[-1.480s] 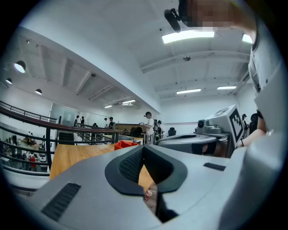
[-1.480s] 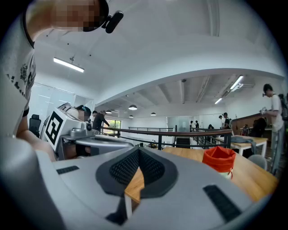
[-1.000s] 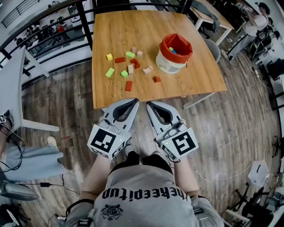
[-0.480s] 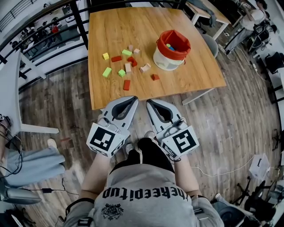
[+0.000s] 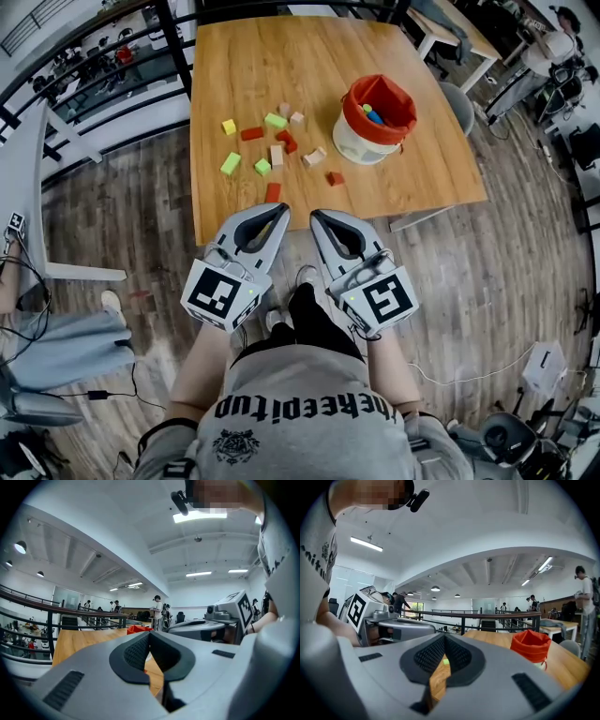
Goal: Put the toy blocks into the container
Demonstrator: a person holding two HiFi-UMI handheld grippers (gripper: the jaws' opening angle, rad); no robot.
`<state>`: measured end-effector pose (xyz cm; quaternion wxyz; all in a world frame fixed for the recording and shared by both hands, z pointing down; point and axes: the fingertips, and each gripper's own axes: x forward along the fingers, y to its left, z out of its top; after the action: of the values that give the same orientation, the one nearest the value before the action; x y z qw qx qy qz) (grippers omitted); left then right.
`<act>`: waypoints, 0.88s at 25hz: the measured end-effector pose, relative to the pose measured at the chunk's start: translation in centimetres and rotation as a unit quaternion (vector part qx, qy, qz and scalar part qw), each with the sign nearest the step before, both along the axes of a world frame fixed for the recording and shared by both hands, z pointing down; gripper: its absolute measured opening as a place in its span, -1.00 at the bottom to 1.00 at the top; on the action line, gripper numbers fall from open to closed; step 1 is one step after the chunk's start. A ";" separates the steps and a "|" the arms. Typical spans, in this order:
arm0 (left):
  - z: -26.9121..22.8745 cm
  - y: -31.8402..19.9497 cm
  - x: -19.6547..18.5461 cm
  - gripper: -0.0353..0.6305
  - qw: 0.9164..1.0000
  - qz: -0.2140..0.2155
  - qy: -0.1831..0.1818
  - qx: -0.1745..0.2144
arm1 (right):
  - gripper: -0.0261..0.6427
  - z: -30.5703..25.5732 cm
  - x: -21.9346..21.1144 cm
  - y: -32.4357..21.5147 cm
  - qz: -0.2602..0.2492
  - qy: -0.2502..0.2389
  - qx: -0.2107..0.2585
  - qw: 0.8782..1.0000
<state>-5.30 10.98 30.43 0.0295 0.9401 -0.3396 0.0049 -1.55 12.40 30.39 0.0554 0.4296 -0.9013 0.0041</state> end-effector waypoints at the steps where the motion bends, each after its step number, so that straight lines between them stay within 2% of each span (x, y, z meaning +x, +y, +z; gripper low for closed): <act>1: 0.0 -0.7 -0.1 -0.85 1.000 -0.004 -0.001 0.000 | -0.90 0.0 -0.1 -0.6 -0.003 0.001 0.000 1.000; 11: 0.3 -7.1 0.1 -0.85 0.999 -0.034 -0.007 -0.005 | -0.89 0.2 -0.1 -7.2 -0.039 -0.002 -0.002 0.999; 22: 0.3 -12.3 2.1 -0.85 0.997 -0.071 -0.011 0.001 | -0.89 0.5 1.5 -12.7 -0.084 0.000 -0.001 0.996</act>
<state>-3.20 -1.35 30.77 0.0252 0.9137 -0.4054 0.0130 -0.01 -0.29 30.93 0.0560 0.3525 -0.9341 0.0001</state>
